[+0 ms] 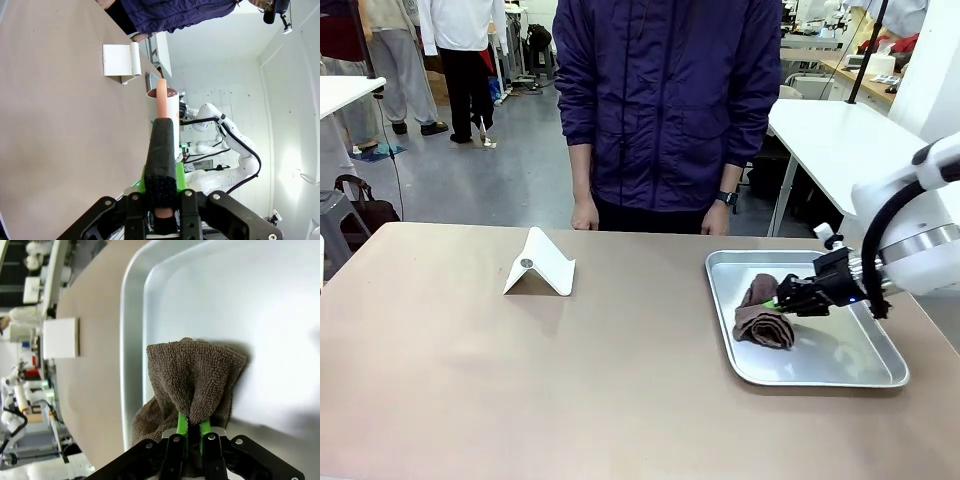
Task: Clean the surface of the table.
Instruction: Clean the area not pointed to by the person.
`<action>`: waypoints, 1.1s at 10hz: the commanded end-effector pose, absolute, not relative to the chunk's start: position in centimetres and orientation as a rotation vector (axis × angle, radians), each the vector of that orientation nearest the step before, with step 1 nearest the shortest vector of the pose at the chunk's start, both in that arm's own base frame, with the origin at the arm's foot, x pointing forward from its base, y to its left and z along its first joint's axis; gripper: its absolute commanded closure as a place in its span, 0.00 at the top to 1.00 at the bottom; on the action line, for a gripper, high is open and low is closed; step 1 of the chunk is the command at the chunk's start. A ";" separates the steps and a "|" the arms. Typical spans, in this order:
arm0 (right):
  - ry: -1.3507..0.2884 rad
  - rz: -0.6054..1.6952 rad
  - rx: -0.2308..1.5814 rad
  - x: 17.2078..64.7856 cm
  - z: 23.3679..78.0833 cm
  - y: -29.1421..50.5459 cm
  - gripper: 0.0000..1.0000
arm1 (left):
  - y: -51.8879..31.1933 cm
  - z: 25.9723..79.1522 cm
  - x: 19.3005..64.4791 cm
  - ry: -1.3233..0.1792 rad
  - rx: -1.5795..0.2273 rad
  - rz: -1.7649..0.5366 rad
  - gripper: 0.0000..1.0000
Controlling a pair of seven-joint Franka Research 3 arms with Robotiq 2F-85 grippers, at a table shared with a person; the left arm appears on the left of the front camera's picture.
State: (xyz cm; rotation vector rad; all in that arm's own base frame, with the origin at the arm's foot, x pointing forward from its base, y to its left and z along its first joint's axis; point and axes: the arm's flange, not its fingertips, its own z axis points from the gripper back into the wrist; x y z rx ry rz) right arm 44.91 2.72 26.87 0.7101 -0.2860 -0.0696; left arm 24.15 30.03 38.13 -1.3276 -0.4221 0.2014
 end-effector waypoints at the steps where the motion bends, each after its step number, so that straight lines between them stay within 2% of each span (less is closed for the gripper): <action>1: -0.335 -0.198 0.689 44.6 26.4 -0.4 0.10 | 29.8 38.4 23.9 -0.417 -1.330 0.194 0.22; 4: -0.390 -0.330 0.746 43.8 26.2 -4.7 0.10 | 29.8 38.4 23.9 -0.417 -1.330 0.194 0.22; 7: -0.397 -0.345 0.842 43.3 26.5 -5.8 0.10 | 29.8 38.4 23.9 -0.417 -1.330 0.194 0.22; 11: -0.209 -0.208 1.353 40.2 30.3 -9.7 0.10 | 29.8 38.4 23.9 -0.417 -1.330 0.194 0.22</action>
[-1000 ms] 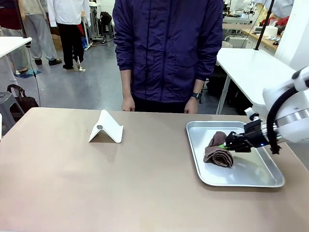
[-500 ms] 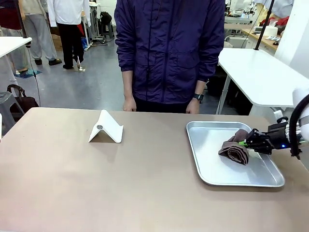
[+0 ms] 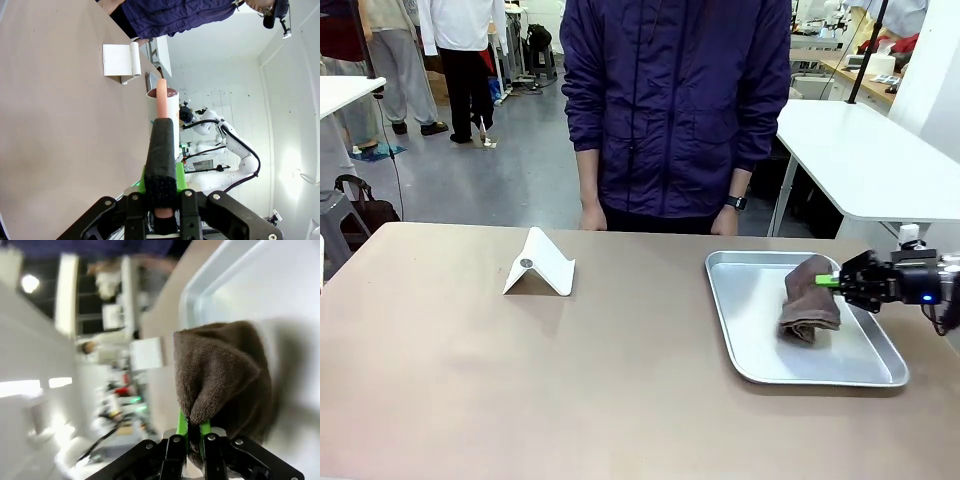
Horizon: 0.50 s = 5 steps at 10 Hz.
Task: Clean the surface of the table.
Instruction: Clean the area not pointed to by the person.
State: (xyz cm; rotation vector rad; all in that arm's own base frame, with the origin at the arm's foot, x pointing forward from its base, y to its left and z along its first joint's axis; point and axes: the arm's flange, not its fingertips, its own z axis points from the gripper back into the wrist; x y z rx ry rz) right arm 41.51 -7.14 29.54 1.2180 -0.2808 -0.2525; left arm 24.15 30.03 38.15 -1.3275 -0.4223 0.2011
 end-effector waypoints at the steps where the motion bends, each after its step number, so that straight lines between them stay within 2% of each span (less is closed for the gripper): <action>1: -0.137 -0.141 1.459 38.5 31.5 -10.6 0.10 | 29.8 38.4 23.9 -0.417 -1.330 0.194 0.22; 5: 0.016 0.131 1.571 32.8 34.8 -10.7 0.10 | 29.8 38.4 23.9 -0.417 -1.330 0.194 0.22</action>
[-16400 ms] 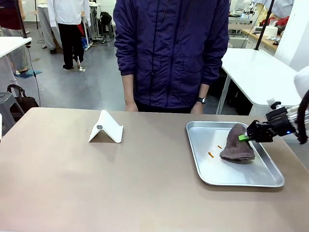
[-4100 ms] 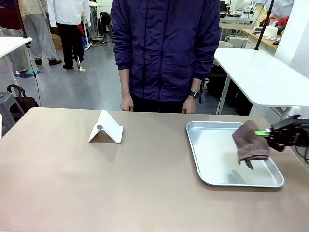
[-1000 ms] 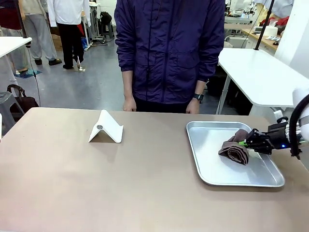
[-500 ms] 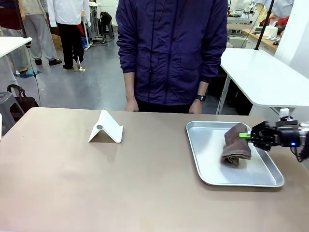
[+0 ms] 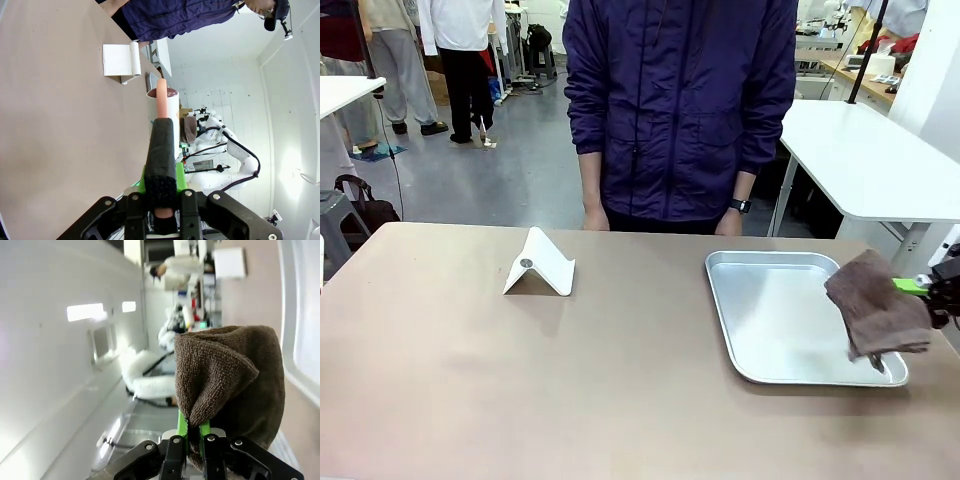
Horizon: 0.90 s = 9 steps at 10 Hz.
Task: Clean the surface of the table.
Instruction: Clean the area not pointed to by the person.
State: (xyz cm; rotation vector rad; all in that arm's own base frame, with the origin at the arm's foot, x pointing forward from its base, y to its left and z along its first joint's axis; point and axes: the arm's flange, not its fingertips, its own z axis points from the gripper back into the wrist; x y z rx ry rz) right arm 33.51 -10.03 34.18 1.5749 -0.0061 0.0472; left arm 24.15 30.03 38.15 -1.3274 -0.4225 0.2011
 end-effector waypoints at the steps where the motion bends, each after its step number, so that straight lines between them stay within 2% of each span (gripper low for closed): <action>1: 0.047 0.172 1.571 31.4 35.3 -10.8 0.10 | 29.8 38.4 23.9 -0.417 -1.330 0.194 0.22; 3: 0.053 0.189 1.531 29.4 35.7 -10.4 0.10 | 29.8 38.4 23.9 -0.417 -1.330 0.194 0.22; 5: 0.023 0.163 1.530 30.0 35.5 -10.0 0.10 | 29.8 38.4 23.9 -0.417 -1.330 0.194 0.22; 6: 0.074 0.174 1.531 30.3 35.6 -10.2 0.10 | 29.8 38.4 23.9 -0.417 -1.330 0.194 0.22; 9: 0.074 0.174 1.531 30.3 35.6 -10.2 0.10 | 29.8 38.4 23.9 -0.417 -1.330 0.194 0.22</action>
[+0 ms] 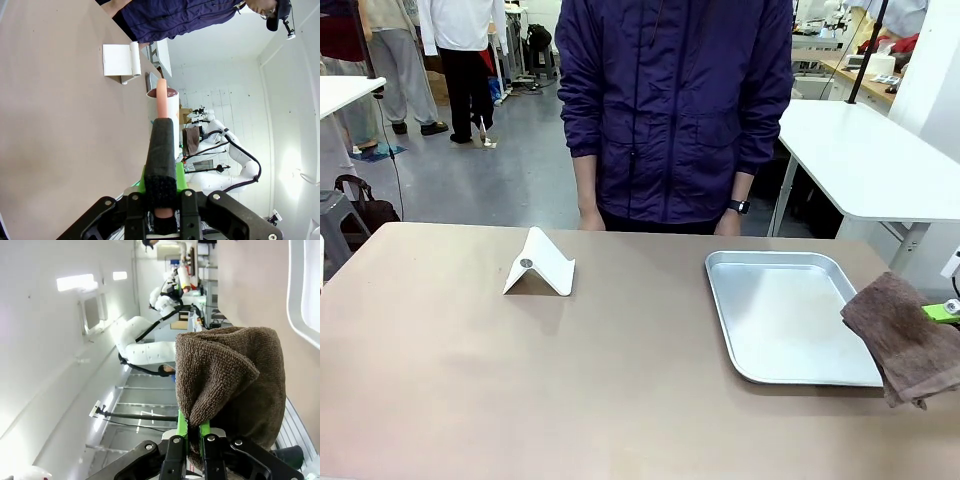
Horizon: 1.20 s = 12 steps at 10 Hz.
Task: Clean the surface of the table.
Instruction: Clean the area not pointed to by the person, then return the Lint Roller and towel to their original positions.
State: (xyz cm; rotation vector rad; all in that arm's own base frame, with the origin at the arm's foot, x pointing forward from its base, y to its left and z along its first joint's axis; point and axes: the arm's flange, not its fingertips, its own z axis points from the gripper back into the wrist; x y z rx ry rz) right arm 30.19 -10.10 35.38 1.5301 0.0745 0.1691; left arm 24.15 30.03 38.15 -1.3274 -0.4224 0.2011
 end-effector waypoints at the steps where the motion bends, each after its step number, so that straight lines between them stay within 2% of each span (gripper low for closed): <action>1: 0.074 0.174 1.531 30.3 35.6 -10.2 0.10 | 29.8 38.4 23.9 -0.417 -1.330 0.194 0.22; 12: 0.074 0.174 1.531 30.3 35.6 -10.2 0.10 | 29.8 38.4 23.9 -0.417 -1.330 0.194 0.22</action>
